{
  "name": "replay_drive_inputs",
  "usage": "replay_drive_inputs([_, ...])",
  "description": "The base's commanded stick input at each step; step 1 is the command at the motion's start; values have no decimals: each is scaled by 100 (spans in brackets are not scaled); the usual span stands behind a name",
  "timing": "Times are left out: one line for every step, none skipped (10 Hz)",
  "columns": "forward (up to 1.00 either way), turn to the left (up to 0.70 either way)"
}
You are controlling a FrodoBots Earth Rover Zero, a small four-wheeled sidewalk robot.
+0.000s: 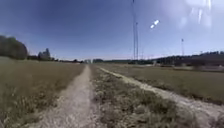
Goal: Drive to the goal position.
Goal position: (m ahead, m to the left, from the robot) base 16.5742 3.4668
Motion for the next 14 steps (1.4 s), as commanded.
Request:
replay_drive_inputs([68, 34])
replay_drive_inputs([68, 11])
replay_drive_inputs([68, 0])
replay_drive_inputs([68, 0])
replay_drive_inputs([68, 0])
replay_drive_inputs([68, 0])
replay_drive_inputs([68, 0])
replay_drive_inputs([68, 0])
replay_drive_inputs([68, 0])
replay_drive_inputs([68, 0])
replay_drive_inputs([68, 0])
replay_drive_inputs([68, 0])
replay_drive_inputs([68, 0])
replay_drive_inputs([68, 0])
